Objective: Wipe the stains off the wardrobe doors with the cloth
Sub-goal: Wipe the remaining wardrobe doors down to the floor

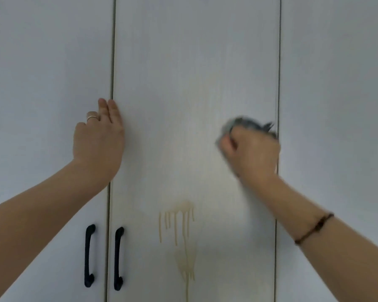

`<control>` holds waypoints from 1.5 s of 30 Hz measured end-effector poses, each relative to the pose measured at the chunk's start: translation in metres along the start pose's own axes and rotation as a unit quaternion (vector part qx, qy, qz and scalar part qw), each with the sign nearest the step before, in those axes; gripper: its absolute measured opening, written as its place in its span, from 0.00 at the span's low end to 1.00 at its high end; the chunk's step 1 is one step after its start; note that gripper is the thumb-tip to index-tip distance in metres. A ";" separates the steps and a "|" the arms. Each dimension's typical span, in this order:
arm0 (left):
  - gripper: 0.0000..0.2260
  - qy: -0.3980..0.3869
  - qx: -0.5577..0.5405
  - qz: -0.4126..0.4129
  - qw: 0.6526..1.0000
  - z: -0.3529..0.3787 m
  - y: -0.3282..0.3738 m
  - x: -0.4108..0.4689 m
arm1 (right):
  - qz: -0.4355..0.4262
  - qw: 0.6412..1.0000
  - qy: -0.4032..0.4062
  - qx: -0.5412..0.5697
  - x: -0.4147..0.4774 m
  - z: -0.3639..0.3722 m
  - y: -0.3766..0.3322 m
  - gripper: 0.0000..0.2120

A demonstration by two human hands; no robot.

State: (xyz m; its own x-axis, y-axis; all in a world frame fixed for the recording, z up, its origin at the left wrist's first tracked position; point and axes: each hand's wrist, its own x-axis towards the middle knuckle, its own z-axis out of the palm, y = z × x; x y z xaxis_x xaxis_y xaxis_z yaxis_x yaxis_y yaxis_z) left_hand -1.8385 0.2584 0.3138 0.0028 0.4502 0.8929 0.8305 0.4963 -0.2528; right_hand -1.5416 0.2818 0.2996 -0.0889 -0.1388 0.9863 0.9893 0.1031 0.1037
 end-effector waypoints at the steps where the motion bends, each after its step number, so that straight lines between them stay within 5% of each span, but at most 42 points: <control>1: 0.38 0.002 0.000 -0.007 1.000 0.002 0.000 0.001 | -0.064 0.998 -0.027 0.010 -0.037 -0.002 -0.007 0.13; 4: 0.38 0.001 -0.016 -0.017 1.000 0.004 0.004 0.000 | -0.251 0.963 -0.041 0.090 -0.104 -0.011 -0.003 0.16; 7: 0.39 -0.001 -0.038 -0.029 0.999 0.009 0.008 -0.002 | -0.305 0.948 -0.041 0.088 -0.061 -0.013 0.028 0.17; 11: 0.38 0.013 -0.071 -0.047 0.996 0.019 0.014 -0.005 | -0.033 0.999 -0.003 0.002 0.047 -0.016 0.056 0.16; 14: 0.37 0.025 -0.120 -0.048 0.991 0.027 0.014 -0.011 | 0.105 0.994 0.012 -0.004 0.050 -0.010 0.050 0.16; 20: 0.39 0.015 -0.141 -0.039 0.989 0.032 0.016 -0.020 | -0.035 0.999 -0.009 -0.018 -0.108 -0.018 0.036 0.19; 23: 0.38 0.017 -0.149 -0.037 0.988 0.031 0.016 -0.020 | -0.109 0.994 -0.012 -0.014 -0.116 -0.026 0.049 0.20; 30: 0.31 0.081 -0.260 0.008 0.962 0.047 0.003 -0.033 | 0.124 0.991 0.053 -0.014 0.002 -0.008 0.029 0.17; 33: 0.31 0.085 -0.329 0.004 0.941 0.058 0.009 -0.075 | 0.017 0.999 0.046 -0.006 -0.056 0.003 -0.001 0.18; 36: 0.20 0.060 -0.334 -0.052 0.939 0.065 0.022 -0.134 | -0.121 0.992 0.007 0.025 -0.144 -0.009 -0.012 0.19; 40: 0.35 -0.084 -0.353 -0.127 0.923 0.065 0.035 -0.196 | -0.240 0.969 -0.040 0.048 -0.181 -0.031 0.011 0.20; 42: 0.41 -0.134 -0.376 -0.135 0.907 0.066 0.038 -0.207 | -0.183 0.983 -0.025 0.014 -0.145 -0.025 0.021 0.21; 45: 0.43 -0.169 -0.437 -0.166 0.867 0.067 0.040 -0.209 | 0.047 0.999 0.013 -0.022 -0.069 -0.011 0.008 0.20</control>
State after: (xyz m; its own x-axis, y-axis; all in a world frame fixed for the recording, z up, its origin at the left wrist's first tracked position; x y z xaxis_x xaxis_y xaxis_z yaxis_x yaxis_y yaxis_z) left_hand -1.8433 0.2339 0.0925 -0.3583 0.6553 0.6649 0.8595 -0.0466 0.5091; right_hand -1.5263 0.2811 0.2310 0.0069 -0.1553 0.9878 0.9972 0.0744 0.0047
